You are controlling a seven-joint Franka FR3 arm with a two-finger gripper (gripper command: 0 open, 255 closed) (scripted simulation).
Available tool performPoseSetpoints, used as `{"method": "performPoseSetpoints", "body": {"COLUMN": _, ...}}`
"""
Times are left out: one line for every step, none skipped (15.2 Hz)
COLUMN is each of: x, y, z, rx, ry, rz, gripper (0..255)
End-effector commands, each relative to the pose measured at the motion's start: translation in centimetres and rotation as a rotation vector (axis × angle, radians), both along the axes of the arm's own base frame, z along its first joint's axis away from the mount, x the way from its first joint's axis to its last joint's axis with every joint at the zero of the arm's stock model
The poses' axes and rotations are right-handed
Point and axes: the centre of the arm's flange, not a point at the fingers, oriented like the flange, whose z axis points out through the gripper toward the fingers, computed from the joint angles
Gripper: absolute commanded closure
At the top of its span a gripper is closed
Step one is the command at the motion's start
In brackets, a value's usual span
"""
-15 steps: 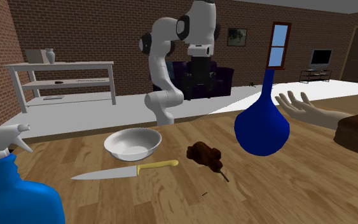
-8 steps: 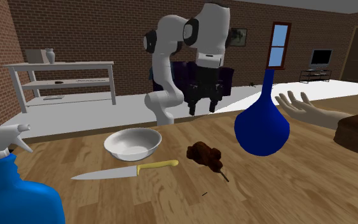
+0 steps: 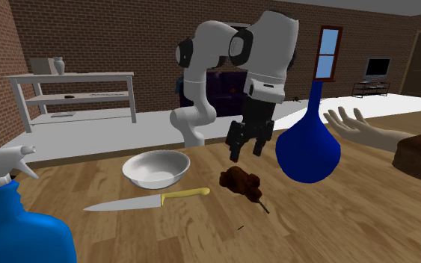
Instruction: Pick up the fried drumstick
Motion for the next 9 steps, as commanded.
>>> {"method": "performPoseSetpoints", "body": {"x": 2.7, "y": -0.4, "z": -1.2, "rx": -0.015, "ry": 0.015, "rz": 0.029, "gripper": 0}}
{"method": "performPoseSetpoints", "body": {"x": 4.0, "y": -0.6, "z": -1.7, "rx": -0.022, "ry": 0.022, "rz": 0.043, "gripper": 0}}
{"method": "performPoseSetpoints", "body": {"x": 4.0, "y": -0.6, "z": -1.7, "rx": -0.023, "ry": 0.022, "rz": 0.044, "gripper": 0}}
{"method": "performPoseSetpoints", "body": {"x": 4.0, "y": -0.6, "z": -2.3, "rx": -0.023, "ry": 0.022, "rz": 0.044, "gripper": 0}}
{"method": "performPoseSetpoints", "body": {"x": 4.0, "y": -0.6, "z": -2.8, "rx": -0.023, "ry": 0.022, "rz": 0.044, "gripper": 0}}
{"method": "performPoseSetpoints", "body": {"x": 4.0, "y": -0.6, "z": -3.3, "rx": -0.023, "ry": 0.022, "rz": 0.044, "gripper": 0}}
{"method": "performPoseSetpoints", "body": {"x": 4.0, "y": -0.6, "z": -3.8, "rx": -0.023, "ry": 0.022, "rz": 0.044, "gripper": 0}}
{"method": "performPoseSetpoints", "body": {"x": 4.0, "y": -0.6, "z": -4.4, "rx": -0.023, "ry": 0.022, "rz": 0.044, "gripper": 0}}
{"method": "performPoseSetpoints", "body": {"x": 4.0, "y": -0.6, "z": -4.9, "rx": -0.023, "ry": 0.022, "rz": 0.044, "gripper": 0}}
